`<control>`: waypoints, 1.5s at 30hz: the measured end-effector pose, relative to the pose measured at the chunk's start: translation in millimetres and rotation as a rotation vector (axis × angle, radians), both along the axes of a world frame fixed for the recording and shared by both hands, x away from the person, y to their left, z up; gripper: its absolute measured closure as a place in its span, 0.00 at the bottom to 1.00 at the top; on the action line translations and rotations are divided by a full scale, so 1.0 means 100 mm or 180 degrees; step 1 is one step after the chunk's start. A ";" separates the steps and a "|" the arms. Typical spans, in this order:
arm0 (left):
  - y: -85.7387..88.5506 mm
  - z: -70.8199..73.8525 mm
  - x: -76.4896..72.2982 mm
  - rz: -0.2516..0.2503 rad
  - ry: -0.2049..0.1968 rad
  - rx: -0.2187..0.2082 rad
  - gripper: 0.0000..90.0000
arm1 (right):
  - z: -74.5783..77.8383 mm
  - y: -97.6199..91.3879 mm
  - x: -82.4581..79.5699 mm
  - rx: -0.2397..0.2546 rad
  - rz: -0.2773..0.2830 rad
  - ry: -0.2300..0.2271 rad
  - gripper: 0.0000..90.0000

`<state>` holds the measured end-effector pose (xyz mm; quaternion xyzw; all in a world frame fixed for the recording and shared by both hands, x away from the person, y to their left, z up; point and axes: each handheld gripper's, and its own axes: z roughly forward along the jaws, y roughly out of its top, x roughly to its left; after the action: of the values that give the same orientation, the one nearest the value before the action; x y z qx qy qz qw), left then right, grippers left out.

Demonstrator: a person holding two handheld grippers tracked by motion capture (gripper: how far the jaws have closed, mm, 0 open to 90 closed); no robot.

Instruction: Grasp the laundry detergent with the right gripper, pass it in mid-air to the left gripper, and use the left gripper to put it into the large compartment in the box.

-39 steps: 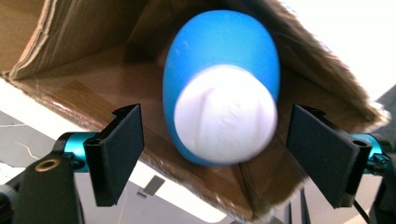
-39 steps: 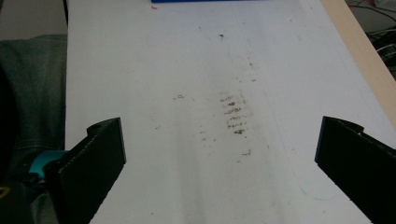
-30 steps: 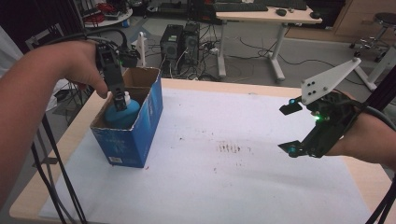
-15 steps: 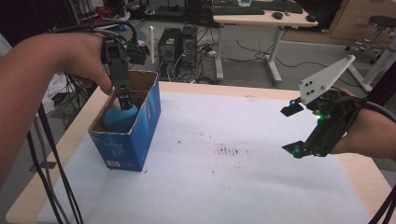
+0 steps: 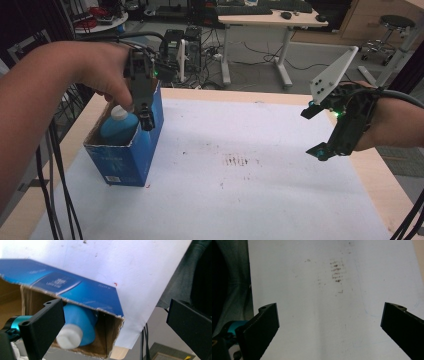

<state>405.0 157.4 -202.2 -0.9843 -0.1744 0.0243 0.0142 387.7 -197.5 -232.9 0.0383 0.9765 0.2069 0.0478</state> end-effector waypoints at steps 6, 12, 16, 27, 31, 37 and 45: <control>-0.11 -0.06 -0.01 -0.0173 0.0047 0.0039 0.02 | -0.02 0.06 0.04 -0.0266 0.0012 0.0077 0.01; -0.20 -0.13 0.02 -0.0313 0.0052 -0.0034 0.02 | -0.05 0.12 0.08 -0.0512 0.0047 0.0131 0.01; -0.25 -0.21 0.06 -0.0386 0.0039 -0.0101 0.02 | -0.07 0.16 0.11 -0.0635 0.0077 0.0155 0.01; -0.34 -0.34 0.09 -0.0494 0.0046 -0.0147 0.02 | -0.08 0.25 0.14 -0.0658 0.0140 0.0121 0.01; -0.35 -0.35 0.08 -0.0505 0.0047 -0.0160 0.02 | -0.06 0.24 0.14 -0.0663 0.0140 0.0119 0.01; -0.37 -0.34 0.09 -0.0519 0.0023 -0.0174 0.02 | -0.03 0.22 0.14 -0.0640 0.0138 0.0090 0.01; -0.40 -0.34 0.10 -0.0511 0.0025 -0.0207 0.02 | -0.03 0.20 0.16 -0.0675 0.0151 0.0096 0.01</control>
<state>414.9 117.4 -236.4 -0.9949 -0.0939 0.0326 -0.0153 403.3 -177.4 -235.7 0.0131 0.9941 0.1028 0.0319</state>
